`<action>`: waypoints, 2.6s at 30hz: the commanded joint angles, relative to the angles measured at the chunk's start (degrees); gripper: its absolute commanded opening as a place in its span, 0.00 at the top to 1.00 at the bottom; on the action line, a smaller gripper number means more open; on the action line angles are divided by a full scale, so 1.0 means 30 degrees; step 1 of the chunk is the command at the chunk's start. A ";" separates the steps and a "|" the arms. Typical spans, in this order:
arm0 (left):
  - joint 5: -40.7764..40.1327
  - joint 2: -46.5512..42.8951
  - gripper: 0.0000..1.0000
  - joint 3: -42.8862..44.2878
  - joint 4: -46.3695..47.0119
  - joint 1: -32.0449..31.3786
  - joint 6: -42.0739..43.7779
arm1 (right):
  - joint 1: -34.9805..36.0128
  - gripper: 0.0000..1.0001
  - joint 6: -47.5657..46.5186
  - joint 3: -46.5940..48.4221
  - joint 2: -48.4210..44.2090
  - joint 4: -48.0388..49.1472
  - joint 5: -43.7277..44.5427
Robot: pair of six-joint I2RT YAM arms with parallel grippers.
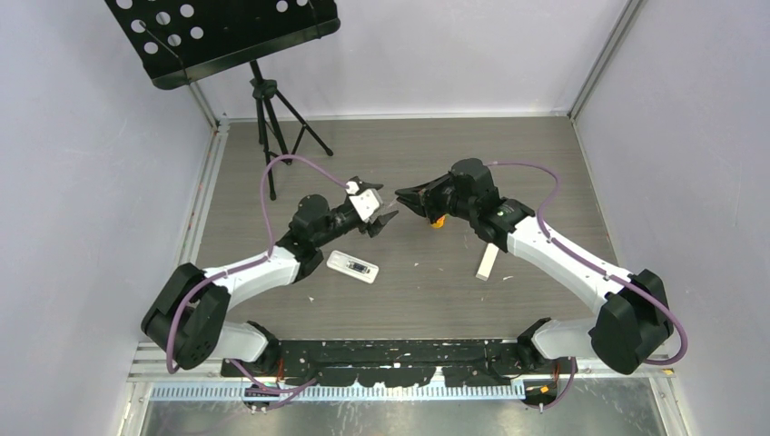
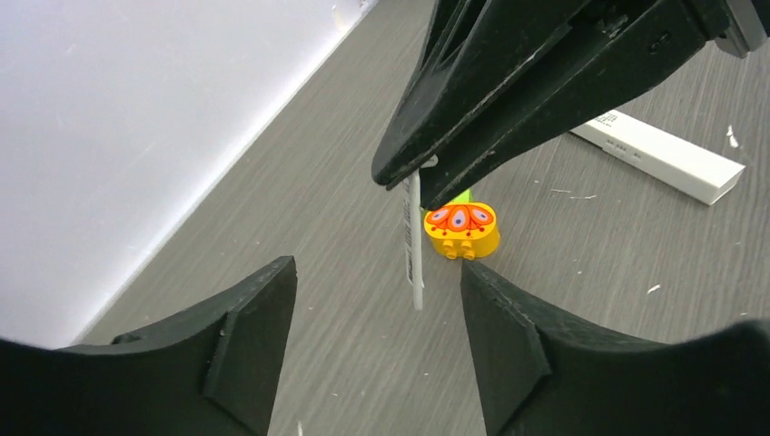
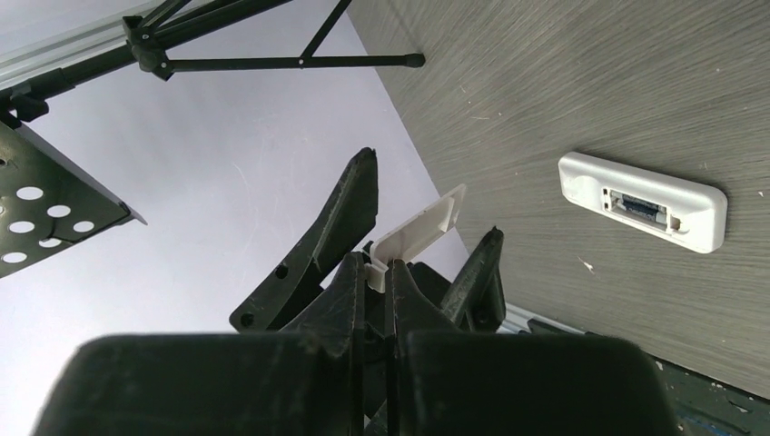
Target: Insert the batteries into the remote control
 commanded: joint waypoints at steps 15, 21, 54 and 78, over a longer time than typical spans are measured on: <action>-0.2771 -0.4778 0.20 0.0386 -0.7108 -0.0024 -1.2474 | -0.0388 1.00 -0.1875 -0.0786 -0.1472 0.0646 0.1859; -0.5840 -0.7725 0.19 -0.0593 -1.2975 0.0674 -1.6952 | -0.0367 1.00 -0.4556 -0.1287 -0.1654 0.0326 0.2085; 0.1243 -0.2597 0.67 -0.2863 -1.6431 0.7126 -2.0459 | 0.3356 1.00 -0.7675 -0.3586 -0.0824 0.2252 0.1389; -0.0842 -0.4524 0.32 -0.2358 -1.8591 0.7126 -1.8276 | 0.7754 1.00 -0.6445 -0.4367 0.4103 0.9673 0.3268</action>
